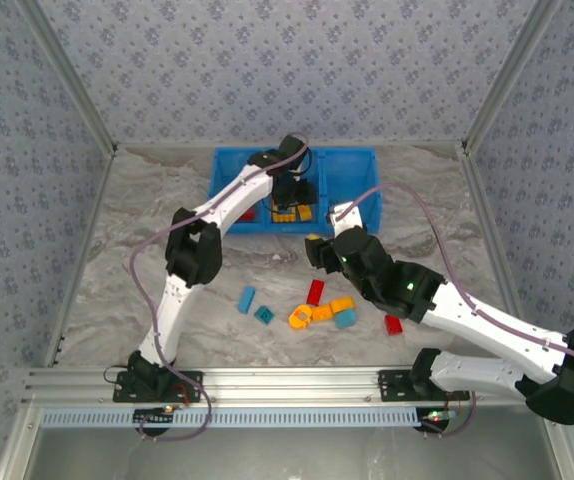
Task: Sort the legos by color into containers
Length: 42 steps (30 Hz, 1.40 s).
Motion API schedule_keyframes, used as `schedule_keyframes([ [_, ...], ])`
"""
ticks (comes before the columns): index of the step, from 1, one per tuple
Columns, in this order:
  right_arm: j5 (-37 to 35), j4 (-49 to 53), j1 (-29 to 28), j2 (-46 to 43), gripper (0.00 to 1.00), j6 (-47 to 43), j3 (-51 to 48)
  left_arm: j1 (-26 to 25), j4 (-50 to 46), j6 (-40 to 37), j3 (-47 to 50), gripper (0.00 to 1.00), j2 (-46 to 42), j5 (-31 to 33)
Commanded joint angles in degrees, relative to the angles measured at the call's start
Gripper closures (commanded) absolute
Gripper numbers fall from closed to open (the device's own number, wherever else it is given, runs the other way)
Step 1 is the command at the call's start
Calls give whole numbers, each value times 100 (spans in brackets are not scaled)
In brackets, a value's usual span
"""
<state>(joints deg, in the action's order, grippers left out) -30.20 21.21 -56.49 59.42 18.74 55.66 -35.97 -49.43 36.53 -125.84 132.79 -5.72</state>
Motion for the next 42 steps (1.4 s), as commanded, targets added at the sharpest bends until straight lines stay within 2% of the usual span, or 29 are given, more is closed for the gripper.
schedule_keyframes([
  [1,257,120,-60,44,32,117,16,-121,63,163,620,48,-1495,741],
  [4,653,-29,-344,301,29,-143,-88,-194,332,442,2090,47,-2853,1400],
  [6,1253,-92,-406,597,25,-316,-82,-324,513,597,3128,46,-3870,1759],
  [9,1976,8,-440,1250,23,-349,116,-746,361,837,4377,46,-5411,2352],
  [13,2182,435,-506,2348,27,230,738,-1476,-244,1095,5551,46,-7290,2950],
  [18,2345,781,-600,3601,38,2074,1571,-2009,-169,1163,6971,46,-9273,2358],
  [22,2401,1152,-722,4356,36,2989,2232,-2227,-217,1479,7796,47,-10306,2127],
  [26,2681,1183,-762,4838,35,3672,2543,-2248,-251,1576,8011,46,-10742,2254],
  [32,2651,1511,-714,5445,34,4132,2927,-2248,-128,1464,7927,47,-10493,2229],
  [38,2769,1433,-603,5875,38,4250,3170,-2248,100,1401,7948,46,-10300,2131],
  [42,2867,1179,-567,6067,45,4304,3217,-2248,109,1370,7952,47,-10291,2126],
])
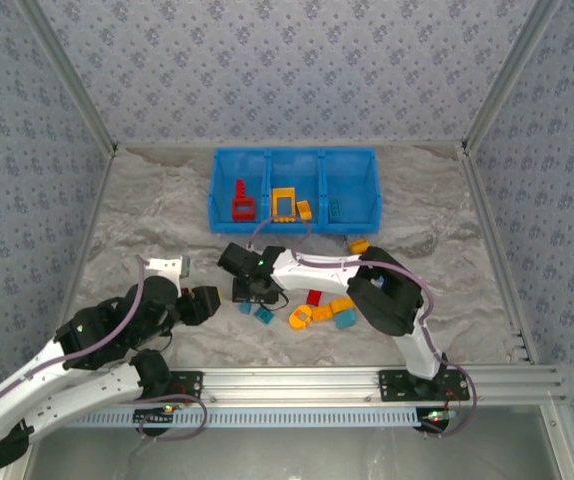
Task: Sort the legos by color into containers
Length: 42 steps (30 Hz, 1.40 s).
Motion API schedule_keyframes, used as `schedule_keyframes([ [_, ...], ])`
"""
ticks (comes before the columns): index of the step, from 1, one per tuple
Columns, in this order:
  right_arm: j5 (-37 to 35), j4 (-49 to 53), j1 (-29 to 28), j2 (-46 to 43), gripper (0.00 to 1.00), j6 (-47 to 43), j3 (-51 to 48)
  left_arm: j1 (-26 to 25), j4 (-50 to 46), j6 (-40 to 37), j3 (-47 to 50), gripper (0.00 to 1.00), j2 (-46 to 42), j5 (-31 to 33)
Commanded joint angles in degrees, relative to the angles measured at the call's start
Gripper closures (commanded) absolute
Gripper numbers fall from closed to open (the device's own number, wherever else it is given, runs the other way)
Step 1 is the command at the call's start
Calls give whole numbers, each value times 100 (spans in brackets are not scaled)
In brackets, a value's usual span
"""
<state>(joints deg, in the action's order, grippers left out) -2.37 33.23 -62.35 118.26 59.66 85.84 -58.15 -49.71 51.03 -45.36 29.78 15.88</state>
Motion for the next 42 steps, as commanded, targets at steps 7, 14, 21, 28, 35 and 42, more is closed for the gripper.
schedule_keyframes([
  [7,-13,-96,47,187,73,248,210,-30,205,-58,-16,47,16,-92],
  [14,-941,338,233,-956,92,-104,-217,-41,805,-182,-290,45,725,-668],
  [21,-1670,804,1584,-2654,90,-1391,-1099,-588,1807,-603,-1735,45,2968,-346],
  [28,-797,695,3517,-2411,86,-2989,-802,-986,2308,-1144,-3520,45,5007,318],
  [35,-911,1005,4132,-780,88,-3676,569,-1126,2051,-732,-4375,45,6100,550],
  [42,-667,1084,4422,279,86,-3701,1391,-1205,2080,-667,-4390,45,6251,592],
])
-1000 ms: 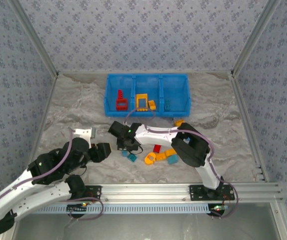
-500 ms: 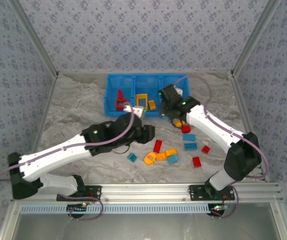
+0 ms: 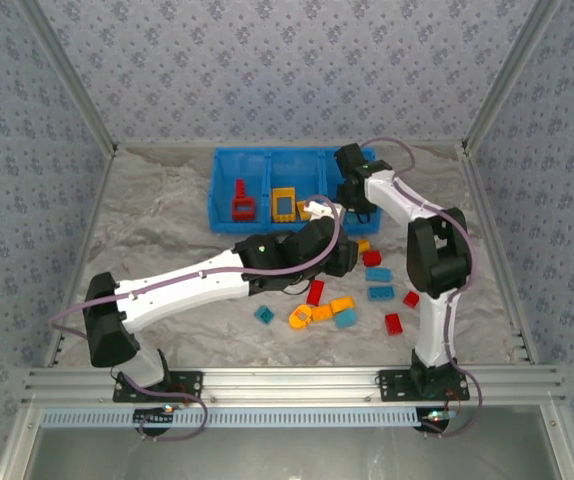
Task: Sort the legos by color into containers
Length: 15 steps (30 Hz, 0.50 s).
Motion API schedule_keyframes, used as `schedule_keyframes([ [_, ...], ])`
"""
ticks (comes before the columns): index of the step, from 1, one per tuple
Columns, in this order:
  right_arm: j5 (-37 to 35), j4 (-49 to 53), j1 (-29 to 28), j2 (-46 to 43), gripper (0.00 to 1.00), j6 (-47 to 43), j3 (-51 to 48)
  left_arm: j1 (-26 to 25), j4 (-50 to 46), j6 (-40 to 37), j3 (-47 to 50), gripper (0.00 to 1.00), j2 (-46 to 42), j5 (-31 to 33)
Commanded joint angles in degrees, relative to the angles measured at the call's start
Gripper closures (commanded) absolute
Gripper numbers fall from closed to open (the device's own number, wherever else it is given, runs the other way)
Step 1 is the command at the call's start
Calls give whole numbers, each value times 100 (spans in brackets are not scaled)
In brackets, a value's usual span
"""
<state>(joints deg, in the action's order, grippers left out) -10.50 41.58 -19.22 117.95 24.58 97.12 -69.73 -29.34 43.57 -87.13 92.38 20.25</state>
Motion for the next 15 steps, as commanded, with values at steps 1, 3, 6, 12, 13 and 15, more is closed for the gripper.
schedule_keyframes([
  [1,195,275,127,430,85,-232,395,-48,36,76,-207,45,-4,152],
  [3,258,362,163,643,84,-269,617,-47,25,81,-169,45,-9,139],
  [6,296,478,236,841,81,-278,800,-55,3,97,-125,45,-18,158],
  [12,398,451,314,720,65,-295,782,-80,-43,131,-24,45,-62,223],
  [13,397,448,303,667,63,-298,774,-82,-53,135,-15,45,-70,226],
  [15,317,464,265,525,58,-317,778,-86,-71,151,11,45,-78,234],
])
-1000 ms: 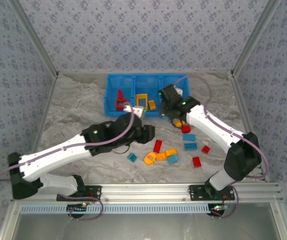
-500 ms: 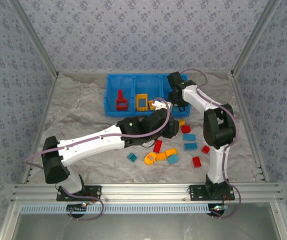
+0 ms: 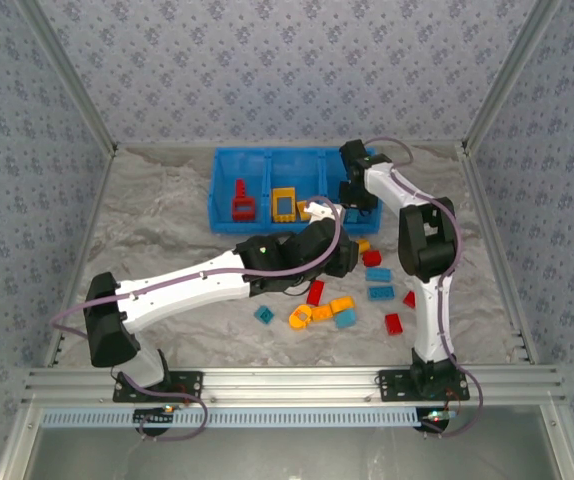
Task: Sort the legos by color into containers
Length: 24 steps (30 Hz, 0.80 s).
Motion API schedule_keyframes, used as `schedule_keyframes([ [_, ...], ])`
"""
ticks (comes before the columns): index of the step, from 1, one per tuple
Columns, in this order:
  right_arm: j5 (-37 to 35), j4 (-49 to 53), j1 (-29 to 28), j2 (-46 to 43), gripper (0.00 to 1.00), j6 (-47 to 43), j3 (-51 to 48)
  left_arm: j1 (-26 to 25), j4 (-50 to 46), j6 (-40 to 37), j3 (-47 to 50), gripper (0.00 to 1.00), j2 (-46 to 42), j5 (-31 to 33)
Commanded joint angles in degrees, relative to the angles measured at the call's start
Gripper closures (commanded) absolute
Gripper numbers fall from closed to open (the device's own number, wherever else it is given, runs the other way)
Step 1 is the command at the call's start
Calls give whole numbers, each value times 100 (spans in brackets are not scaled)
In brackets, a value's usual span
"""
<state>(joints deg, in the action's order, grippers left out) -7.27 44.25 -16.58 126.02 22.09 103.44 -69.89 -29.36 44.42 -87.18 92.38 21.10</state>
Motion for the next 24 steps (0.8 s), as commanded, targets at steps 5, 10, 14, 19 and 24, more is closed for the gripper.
schedule_keyframes([
  [5,-257,277,-125,-730,53,-82,214,-67,-135,97,74,45,-125,196],
  [10,-698,362,-225,-1599,56,-23,158,-72,-281,145,160,46,-176,277],
  [14,-627,-198,-397,-3251,56,-17,-1015,-28,-558,267,251,46,-103,241],
  [19,-485,-690,-976,-5914,50,-22,-3192,331,-642,631,611,46,180,-433],
  [24,556,-760,-1977,-8387,44,-240,-4696,607,-599,604,650,46,815,-1135],
])
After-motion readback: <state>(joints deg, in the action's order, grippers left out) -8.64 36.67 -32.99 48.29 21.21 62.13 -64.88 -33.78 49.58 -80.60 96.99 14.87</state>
